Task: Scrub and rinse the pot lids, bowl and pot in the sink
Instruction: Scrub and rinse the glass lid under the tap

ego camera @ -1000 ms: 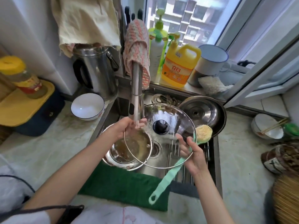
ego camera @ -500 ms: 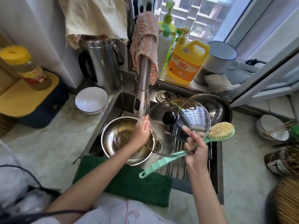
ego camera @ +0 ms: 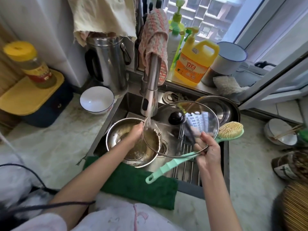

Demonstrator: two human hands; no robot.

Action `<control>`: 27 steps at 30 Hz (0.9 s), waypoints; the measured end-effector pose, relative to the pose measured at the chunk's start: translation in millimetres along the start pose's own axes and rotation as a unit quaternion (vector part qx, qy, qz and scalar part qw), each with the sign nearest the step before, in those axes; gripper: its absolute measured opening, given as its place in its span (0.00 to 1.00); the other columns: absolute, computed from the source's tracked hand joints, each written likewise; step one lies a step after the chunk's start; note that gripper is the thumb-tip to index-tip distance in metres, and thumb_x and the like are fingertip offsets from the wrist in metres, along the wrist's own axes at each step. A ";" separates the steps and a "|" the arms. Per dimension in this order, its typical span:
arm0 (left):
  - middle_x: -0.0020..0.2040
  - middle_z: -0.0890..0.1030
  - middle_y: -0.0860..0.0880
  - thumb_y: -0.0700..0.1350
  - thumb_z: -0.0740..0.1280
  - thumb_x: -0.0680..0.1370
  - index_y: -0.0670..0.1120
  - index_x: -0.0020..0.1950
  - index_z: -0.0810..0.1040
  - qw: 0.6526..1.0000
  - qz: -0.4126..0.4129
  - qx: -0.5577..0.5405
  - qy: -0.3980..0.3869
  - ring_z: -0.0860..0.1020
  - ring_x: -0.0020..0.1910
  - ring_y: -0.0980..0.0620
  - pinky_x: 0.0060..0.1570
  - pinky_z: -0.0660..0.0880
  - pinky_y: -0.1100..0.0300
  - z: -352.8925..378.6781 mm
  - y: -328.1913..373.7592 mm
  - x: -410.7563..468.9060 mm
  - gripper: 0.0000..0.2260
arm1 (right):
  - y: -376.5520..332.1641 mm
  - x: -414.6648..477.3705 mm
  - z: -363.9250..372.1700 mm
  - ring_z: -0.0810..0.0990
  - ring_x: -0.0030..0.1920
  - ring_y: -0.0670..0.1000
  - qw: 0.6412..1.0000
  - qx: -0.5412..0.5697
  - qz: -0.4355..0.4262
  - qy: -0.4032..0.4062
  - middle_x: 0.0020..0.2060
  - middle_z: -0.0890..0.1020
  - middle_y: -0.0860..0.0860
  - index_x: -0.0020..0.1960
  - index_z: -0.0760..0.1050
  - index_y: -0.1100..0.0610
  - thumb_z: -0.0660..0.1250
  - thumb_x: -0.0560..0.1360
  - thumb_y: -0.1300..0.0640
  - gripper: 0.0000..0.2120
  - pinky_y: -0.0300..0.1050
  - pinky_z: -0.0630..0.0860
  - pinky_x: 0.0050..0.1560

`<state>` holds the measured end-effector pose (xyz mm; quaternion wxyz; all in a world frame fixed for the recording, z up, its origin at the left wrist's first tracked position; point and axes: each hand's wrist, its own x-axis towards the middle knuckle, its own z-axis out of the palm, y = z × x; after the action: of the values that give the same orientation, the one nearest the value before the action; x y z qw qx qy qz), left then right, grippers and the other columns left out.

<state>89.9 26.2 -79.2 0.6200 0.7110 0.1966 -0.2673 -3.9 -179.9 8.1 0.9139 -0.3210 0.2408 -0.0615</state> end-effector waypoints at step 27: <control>0.78 0.46 0.57 0.53 0.45 0.83 0.64 0.74 0.48 0.855 0.335 0.382 -0.107 0.44 0.76 0.53 0.72 0.41 0.48 24.1 2.0 -16.6 0.19 | -10.6 -20.7 -22.1 0.59 0.16 0.38 0.995 -0.005 0.092 -0.024 0.33 0.82 0.60 0.27 0.65 0.53 0.68 0.60 0.67 0.14 0.29 0.58 0.13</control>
<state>74.8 3.0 -69.4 0.3690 0.8816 -0.2386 -0.1721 -32.2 -195.1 7.9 0.9196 -0.3033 0.2477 0.0316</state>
